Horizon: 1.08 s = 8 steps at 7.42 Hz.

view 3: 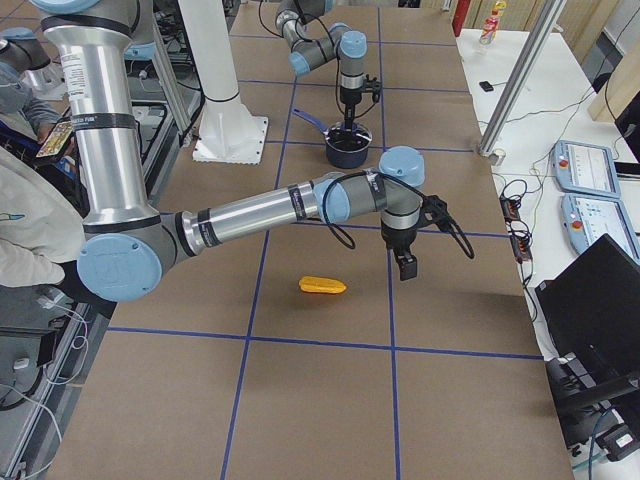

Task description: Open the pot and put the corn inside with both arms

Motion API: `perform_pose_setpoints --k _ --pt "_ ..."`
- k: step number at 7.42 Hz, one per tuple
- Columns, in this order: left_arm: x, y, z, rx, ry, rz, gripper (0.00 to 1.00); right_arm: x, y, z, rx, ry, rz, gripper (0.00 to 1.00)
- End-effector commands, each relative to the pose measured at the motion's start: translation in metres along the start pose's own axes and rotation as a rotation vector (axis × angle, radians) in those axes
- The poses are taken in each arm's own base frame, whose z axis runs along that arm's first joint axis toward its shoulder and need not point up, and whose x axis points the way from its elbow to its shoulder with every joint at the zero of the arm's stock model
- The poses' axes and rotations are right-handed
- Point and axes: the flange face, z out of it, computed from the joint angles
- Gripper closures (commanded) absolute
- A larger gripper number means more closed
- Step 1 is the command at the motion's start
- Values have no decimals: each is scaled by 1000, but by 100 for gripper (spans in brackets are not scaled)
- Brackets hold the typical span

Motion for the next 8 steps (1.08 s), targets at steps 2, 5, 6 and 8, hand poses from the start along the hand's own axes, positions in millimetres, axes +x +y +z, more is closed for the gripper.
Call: perform_pose_setpoints --k 2,5,6,8 --pt "-6 -10 -34 28 20 -2 62 0 0 -1 2 -1 1 0" --pt "-107 22 -71 45 -9 125 63 0 0 0 0 0 0 0" --pt "-152 33 -80 53 -5 126 88 0 0 0 0 0 0 0" --pt "-221 37 -86 27 -11 136 96 0 1 0 -1 -1 0 0"
